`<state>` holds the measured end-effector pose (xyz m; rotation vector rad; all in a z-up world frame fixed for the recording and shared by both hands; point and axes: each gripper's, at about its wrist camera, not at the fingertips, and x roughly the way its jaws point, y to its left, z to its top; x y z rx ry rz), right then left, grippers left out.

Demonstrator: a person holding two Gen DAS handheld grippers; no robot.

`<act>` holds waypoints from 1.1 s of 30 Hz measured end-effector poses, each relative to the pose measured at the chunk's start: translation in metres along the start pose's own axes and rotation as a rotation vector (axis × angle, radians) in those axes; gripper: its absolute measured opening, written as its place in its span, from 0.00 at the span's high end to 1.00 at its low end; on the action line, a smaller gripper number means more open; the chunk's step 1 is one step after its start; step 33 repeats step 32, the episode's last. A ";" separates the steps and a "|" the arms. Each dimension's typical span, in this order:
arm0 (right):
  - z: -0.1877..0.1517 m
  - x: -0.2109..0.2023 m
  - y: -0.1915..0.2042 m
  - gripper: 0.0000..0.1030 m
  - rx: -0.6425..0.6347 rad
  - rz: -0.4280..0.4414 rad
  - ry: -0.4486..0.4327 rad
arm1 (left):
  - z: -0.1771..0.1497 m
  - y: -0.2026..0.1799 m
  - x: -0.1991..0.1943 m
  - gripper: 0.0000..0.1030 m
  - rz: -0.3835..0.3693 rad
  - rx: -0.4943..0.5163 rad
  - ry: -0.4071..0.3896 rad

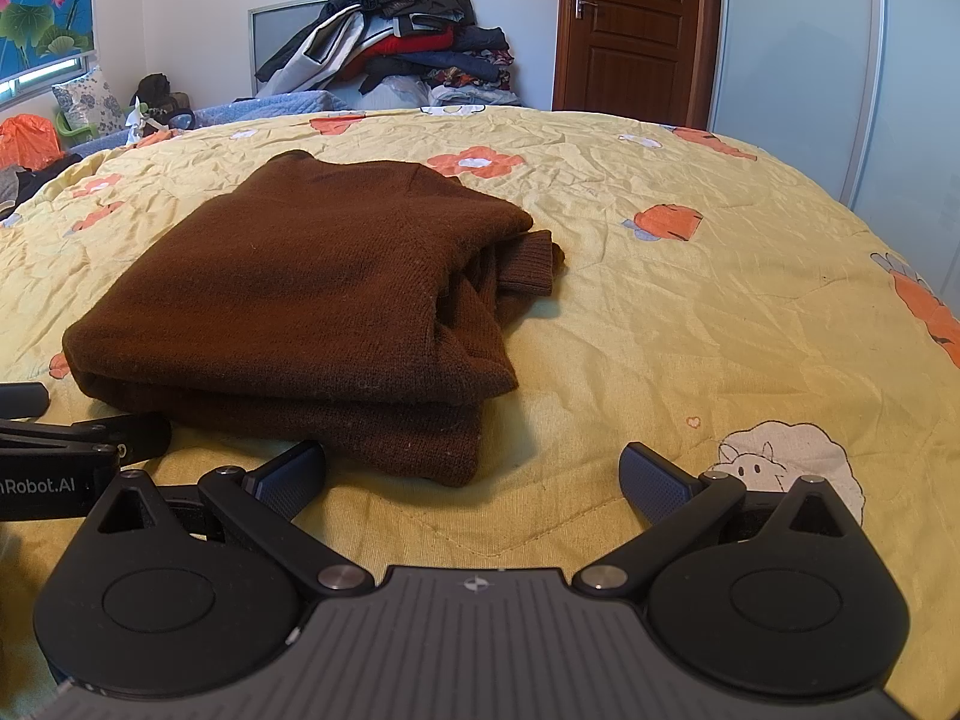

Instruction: Fold small clothes

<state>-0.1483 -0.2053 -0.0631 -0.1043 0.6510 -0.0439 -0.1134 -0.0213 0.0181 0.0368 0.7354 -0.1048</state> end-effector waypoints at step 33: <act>0.010 -0.007 -0.028 0.00 0.095 0.100 0.010 | 0.004 0.036 -0.027 0.00 -0.035 0.023 -0.101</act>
